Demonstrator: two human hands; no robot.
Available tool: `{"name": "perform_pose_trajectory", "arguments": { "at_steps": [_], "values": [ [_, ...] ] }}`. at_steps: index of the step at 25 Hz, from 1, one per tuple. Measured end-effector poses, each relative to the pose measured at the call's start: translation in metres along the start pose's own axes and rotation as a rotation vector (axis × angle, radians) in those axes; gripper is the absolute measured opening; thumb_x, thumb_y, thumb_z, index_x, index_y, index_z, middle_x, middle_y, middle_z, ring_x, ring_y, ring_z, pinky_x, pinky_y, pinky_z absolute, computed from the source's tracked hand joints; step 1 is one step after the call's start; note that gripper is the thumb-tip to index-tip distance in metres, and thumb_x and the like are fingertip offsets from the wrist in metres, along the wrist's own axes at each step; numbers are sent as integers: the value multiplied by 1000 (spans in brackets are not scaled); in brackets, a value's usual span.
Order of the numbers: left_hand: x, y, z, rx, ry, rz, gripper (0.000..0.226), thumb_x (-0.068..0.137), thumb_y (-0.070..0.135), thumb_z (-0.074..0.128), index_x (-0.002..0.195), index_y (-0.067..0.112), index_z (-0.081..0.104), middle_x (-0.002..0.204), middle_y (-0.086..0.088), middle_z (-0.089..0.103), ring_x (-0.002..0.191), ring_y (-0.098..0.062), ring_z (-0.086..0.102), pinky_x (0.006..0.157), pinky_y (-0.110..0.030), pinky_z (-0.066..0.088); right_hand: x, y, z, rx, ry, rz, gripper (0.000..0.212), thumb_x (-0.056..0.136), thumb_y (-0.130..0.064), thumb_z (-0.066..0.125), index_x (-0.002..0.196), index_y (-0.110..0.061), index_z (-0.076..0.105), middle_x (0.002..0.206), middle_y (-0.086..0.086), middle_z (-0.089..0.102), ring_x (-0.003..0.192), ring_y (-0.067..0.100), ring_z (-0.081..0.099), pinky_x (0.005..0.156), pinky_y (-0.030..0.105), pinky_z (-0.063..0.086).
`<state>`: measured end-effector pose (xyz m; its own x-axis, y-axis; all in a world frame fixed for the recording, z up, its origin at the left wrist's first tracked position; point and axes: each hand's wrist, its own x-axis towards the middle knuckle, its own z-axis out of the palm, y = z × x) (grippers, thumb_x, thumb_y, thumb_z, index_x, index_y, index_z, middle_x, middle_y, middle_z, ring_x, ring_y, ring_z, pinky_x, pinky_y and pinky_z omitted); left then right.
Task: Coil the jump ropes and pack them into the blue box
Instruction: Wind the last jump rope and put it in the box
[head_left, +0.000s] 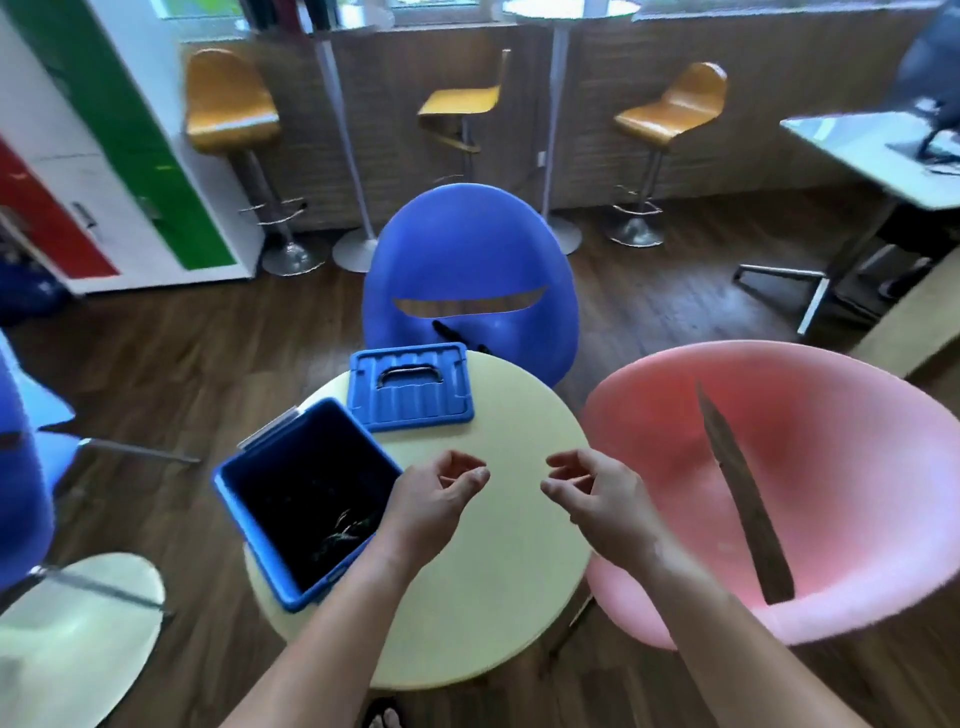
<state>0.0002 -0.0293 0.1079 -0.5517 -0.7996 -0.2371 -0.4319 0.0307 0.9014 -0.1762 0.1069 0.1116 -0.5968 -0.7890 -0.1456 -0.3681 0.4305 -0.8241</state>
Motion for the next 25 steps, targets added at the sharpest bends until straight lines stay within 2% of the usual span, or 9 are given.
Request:
{"name": "perform_pose_trajectory", "arguments": {
  "at_steps": [1, 3, 6, 8, 11, 14, 18, 21, 25],
  "values": [
    [-8, -2, -10, -25, 43, -11, 5, 94, 30, 71, 94, 26, 74, 88, 5, 76, 83, -11, 68, 75, -30, 55, 2, -8, 10, 14, -33, -19, 28, 87, -31, 76, 114, -25, 71, 97, -9, 75, 83, 5, 70, 77, 34, 62],
    [-22, -8, -36, -74, 128, -19, 6, 94, 28, 70, 95, 23, 74, 86, 4, 74, 79, -9, 67, 69, -24, 51, 5, -27, 37, 37, -93, -72, 32, 87, -34, 76, 117, -28, 68, 103, -11, 72, 86, 5, 70, 78, 35, 62],
    [-40, -28, -86, -91, 243, -5, 5, 94, 25, 70, 94, 23, 74, 85, 6, 75, 76, 2, 66, 66, -17, 51, 4, -67, 87, 49, -171, -174, 34, 86, -33, 78, 117, -34, 65, 108, -16, 70, 91, 0, 68, 79, 24, 56],
    [-49, -50, -130, -125, 302, -7, 4, 93, 24, 70, 92, 23, 74, 84, 5, 74, 75, 2, 65, 66, -19, 52, 2, -96, 134, 54, -224, -228, 33, 84, -34, 78, 113, -37, 65, 108, -19, 71, 92, -3, 68, 82, 22, 54],
    [-58, -85, -206, -184, 360, -5, 4, 92, 23, 72, 90, 20, 74, 78, 7, 72, 70, 0, 63, 68, -19, 50, -2, -146, 210, 23, -278, -301, 43, 78, -48, 74, 119, -38, 65, 116, -19, 69, 98, -3, 67, 85, 21, 55],
    [-62, -113, -286, -189, 389, -3, 4, 91, 22, 73, 90, 18, 74, 72, 9, 70, 64, 3, 61, 64, -16, 47, -5, -195, 282, 6, -318, -350, 38, 83, -38, 79, 119, -36, 66, 118, -17, 68, 100, -2, 67, 84, 12, 52],
    [-56, -145, -384, -144, 417, -16, 1, 91, 19, 74, 91, 19, 75, 72, 10, 69, 63, 4, 60, 64, -18, 48, 6, -246, 360, 73, -346, -324, 34, 84, -29, 81, 112, -41, 65, 112, -12, 70, 99, 4, 69, 87, 24, 56],
    [-42, -159, -432, -119, 417, -35, 2, 91, 20, 74, 93, 18, 74, 76, 9, 69, 63, 6, 58, 65, -15, 48, 26, -272, 398, 87, -365, -298, 33, 86, -28, 80, 116, -33, 67, 114, -13, 69, 100, 4, 69, 87, 25, 56],
    [3, -173, -476, -89, 379, -54, 7, 91, 27, 74, 97, 23, 73, 86, 8, 71, 72, 5, 62, 69, -14, 48, 75, -292, 442, 97, -364, -258, 29, 87, -32, 78, 114, -32, 69, 115, -13, 70, 97, -3, 69, 87, 27, 58]
  ]
}}
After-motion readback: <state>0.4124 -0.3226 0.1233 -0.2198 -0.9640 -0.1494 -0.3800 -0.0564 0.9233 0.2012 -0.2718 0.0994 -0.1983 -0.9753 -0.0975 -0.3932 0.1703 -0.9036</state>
